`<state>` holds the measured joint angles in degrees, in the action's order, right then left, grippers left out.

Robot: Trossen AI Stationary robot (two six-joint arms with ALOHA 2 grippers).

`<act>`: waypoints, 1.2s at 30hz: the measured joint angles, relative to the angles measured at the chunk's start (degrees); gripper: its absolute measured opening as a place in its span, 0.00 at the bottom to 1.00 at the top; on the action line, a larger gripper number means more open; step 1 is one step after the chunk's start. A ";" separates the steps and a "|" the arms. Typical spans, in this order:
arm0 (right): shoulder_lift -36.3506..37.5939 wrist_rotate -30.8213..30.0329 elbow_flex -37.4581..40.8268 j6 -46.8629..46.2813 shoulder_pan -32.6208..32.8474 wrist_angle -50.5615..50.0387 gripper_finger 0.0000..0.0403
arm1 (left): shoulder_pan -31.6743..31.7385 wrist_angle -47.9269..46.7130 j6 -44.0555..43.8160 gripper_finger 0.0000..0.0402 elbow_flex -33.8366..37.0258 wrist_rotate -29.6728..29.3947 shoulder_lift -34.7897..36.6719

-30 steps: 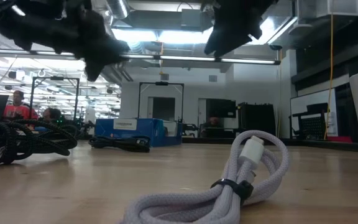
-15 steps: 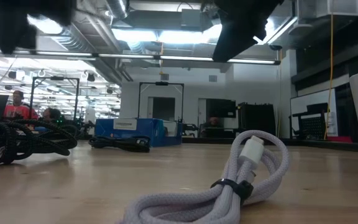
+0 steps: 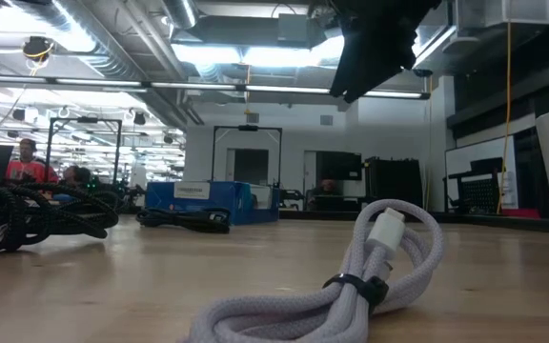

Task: Pick and place USB-C Cables
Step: Put the left white charger cable into the white bin

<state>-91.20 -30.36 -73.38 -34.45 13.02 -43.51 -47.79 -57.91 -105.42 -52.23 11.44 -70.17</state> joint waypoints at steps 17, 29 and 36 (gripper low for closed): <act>0.00 0.75 0.00 -4.31 0.07 -0.19 0.57 | -8.04 26.83 -3.58 0.25 0.02 -0.36 -19.98; 0.00 5.10 0.00 -4.20 0.46 -0.25 0.57 | -8.00 28.86 -3.59 0.25 -0.11 -0.17 -28.90; 0.00 6.48 0.00 -4.16 0.46 -1.16 0.57 | -7.66 29.02 -3.31 0.23 -0.50 -0.08 -31.83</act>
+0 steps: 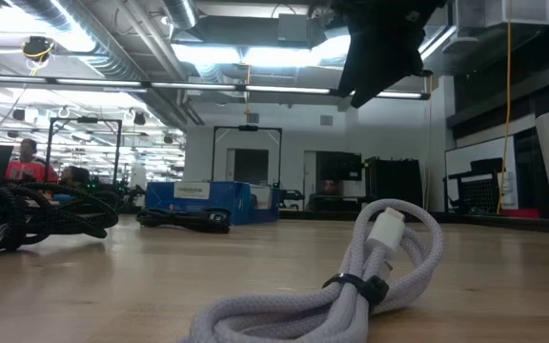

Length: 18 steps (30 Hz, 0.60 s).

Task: Pick and place USB-C Cables
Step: Put the left white charger cable into the white bin

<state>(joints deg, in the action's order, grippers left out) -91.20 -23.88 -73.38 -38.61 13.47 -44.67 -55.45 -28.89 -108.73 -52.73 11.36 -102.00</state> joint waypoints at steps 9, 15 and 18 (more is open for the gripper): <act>0.00 0.09 0.00 0.68 0.00 -0.58 0.57 | 2.82 -14.74 13.23 0.05 -1.55 -7.70 3.14; 0.00 3.94 0.00 9.49 -0.03 -1.99 0.57 | 5.60 -30.42 14.03 0.05 -8.96 -14.83 12.24; 0.02 9.04 0.00 18.49 -0.17 -7.36 0.57 | 7.65 -41.63 12.80 0.05 -12.49 -21.32 16.25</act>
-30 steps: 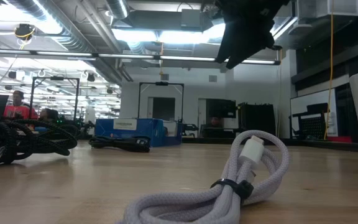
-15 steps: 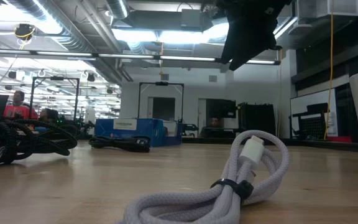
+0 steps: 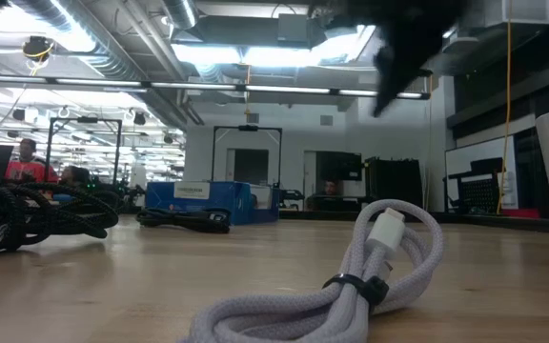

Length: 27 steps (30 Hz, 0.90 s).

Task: Pick and place USB-C Cables
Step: Put the left white charger cable into the white bin

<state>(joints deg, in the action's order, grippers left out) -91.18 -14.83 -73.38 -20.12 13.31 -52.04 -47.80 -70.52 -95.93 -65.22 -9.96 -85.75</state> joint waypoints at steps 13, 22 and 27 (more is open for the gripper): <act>0.84 5.64 0.51 -7.40 0.02 -37.58 0.57 | 20.61 35.20 48.67 0.04 -2.09 -26.18 2.77; 6.75 7.95 3.47 -24.37 5.18 -38.00 0.57 | 33.02 83.84 87.36 0.04 -2.19 -2.23 -10.36; 12.05 7.71 6.36 -35.70 12.82 -37.98 0.57 | 36.18 91.08 87.35 0.04 -9.93 7.43 -21.24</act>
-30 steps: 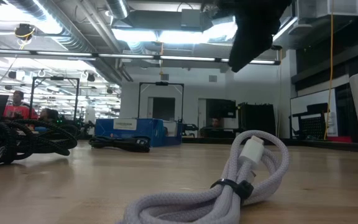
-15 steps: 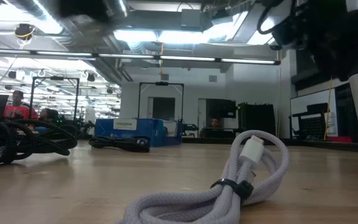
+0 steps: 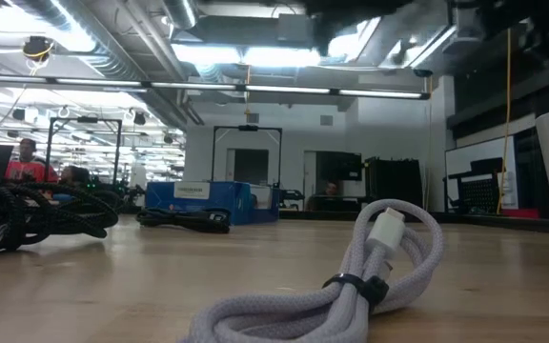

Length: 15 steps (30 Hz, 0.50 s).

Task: Pick and place USB-C Cables
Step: Put the left white charger cable into the white bin

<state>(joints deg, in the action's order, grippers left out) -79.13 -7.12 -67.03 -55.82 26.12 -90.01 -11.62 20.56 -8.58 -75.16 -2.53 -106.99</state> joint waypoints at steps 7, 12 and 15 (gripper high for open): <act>6.77 -14.06 5.66 -19.22 7.74 -0.03 0.57 | -0.83 -18.24 3.50 0.04 -25.19 9.34 -13.94; 11.00 -26.30 10.02 -25.19 9.01 -0.05 0.57 | -2.09 -30.29 5.81 0.04 -37.71 7.67 -21.10; 13.17 -33.55 11.64 -28.26 8.05 -0.02 0.57 | -2.18 -30.52 5.27 0.04 -41.28 8.11 -24.74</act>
<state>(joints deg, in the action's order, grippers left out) -65.95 -40.67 -55.39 -84.08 34.17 -90.03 -13.80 -9.96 -3.31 -116.44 5.59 -131.73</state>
